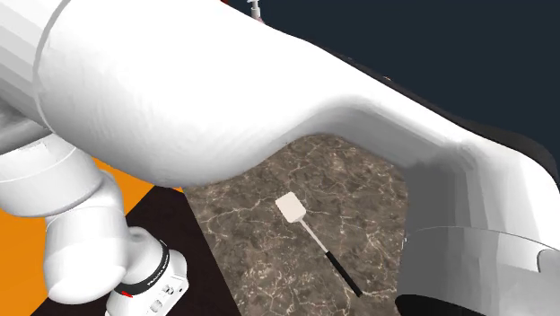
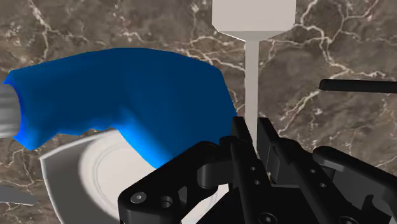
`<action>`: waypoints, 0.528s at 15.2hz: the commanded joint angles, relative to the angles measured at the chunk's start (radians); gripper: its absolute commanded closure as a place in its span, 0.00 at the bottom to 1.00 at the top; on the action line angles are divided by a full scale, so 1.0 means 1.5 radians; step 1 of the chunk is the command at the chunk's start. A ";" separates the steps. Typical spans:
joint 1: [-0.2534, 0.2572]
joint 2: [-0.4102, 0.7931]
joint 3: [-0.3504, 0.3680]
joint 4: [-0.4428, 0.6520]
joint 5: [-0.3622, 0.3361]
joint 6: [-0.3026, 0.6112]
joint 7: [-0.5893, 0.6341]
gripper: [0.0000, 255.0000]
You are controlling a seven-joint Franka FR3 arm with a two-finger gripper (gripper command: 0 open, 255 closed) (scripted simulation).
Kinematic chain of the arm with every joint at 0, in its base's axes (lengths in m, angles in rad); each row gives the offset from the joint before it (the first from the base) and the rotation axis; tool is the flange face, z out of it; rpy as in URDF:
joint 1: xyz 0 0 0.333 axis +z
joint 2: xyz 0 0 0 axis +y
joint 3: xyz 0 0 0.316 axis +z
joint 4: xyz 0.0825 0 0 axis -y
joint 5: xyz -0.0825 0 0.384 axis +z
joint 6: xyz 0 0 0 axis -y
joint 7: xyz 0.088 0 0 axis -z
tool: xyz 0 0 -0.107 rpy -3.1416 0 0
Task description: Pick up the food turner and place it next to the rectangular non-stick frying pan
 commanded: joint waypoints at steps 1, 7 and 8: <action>-0.014 0.018 0.000 0.003 0.017 0.007 -0.021 1.00; -0.022 0.042 0.009 -0.029 0.043 0.053 -0.040 1.00; -0.023 0.047 0.011 -0.033 0.047 0.060 -0.043 1.00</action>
